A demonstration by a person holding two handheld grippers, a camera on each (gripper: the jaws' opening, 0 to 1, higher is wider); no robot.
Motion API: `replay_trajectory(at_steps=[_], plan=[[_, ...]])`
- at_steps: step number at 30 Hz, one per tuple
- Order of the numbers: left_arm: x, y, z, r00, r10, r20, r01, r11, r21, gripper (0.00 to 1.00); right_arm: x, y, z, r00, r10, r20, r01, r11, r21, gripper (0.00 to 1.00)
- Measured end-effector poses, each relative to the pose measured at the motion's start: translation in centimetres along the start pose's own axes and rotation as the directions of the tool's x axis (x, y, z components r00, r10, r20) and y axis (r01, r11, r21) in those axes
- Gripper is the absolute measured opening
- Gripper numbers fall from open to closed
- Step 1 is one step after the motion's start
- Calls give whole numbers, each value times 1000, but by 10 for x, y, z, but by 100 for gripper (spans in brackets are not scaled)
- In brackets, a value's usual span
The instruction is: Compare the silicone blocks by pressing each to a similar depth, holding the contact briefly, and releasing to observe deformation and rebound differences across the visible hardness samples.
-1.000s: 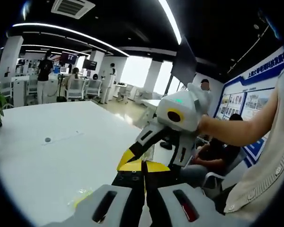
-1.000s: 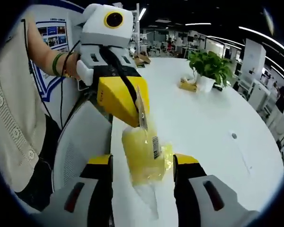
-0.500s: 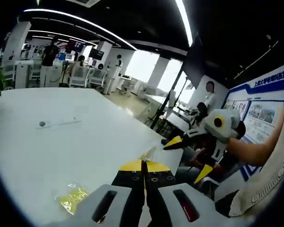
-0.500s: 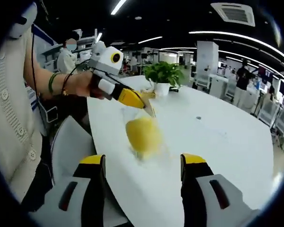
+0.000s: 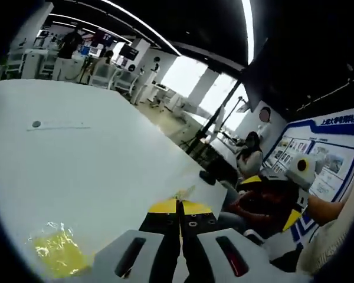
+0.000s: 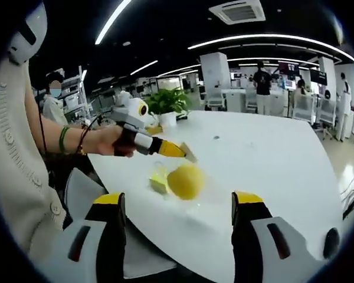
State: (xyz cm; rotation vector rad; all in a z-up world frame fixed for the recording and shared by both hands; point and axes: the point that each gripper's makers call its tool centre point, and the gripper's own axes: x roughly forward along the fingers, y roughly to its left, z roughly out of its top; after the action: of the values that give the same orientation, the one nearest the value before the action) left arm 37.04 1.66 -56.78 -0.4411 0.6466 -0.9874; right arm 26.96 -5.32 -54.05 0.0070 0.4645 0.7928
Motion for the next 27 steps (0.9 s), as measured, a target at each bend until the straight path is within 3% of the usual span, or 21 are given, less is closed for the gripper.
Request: replay_trajectory(at_steps=[5,10,11,12,13,14,16,19,21,22,25,27], plan=[[26,16,-6,998,-28,59,39,981,-187,0,-7,-15,-10,999,-20,-35,21,1000,21,67],[48,42,-1,988,22,152,31,942,-334,0,-10,-31,-14,998,-29,-52,31,999,35,65],[50,50,0,985,49,167,15,932,-362,0,-10,-33,-15,998,-30,-54,32,999,36,64],[54,62,-1,980,86,178,-4,908,-419,0,-10,-36,-16,998,-32,-60,34,999,36,64],[56,67,-1,978,97,187,-9,906,-422,0,-10,-39,-16,998,-33,-61,35,999,35,64],[56,83,-3,966,167,198,-61,890,-452,0,-9,-41,-17,998,-32,-61,35,999,37,64],[58,99,-6,952,212,219,-72,854,-515,0,-8,-45,-17,997,-29,-65,32,998,45,63],[57,118,-16,939,280,201,-127,823,-553,0,-5,-51,-18,997,-26,-71,29,998,49,63],[58,126,-23,939,295,178,-152,818,-556,0,-3,-55,-21,997,-21,-77,25,998,51,62],[58,132,-27,932,324,160,-185,808,-559,0,-2,-56,-21,997,-18,-79,22,998,56,62],[59,141,-32,924,344,167,-191,793,-578,0,1,-60,-23,997,-12,-79,17,998,61,60],[60,149,-37,915,375,146,-235,792,-564,0,2,-61,-23,997,-13,-78,18,998,62,61]])
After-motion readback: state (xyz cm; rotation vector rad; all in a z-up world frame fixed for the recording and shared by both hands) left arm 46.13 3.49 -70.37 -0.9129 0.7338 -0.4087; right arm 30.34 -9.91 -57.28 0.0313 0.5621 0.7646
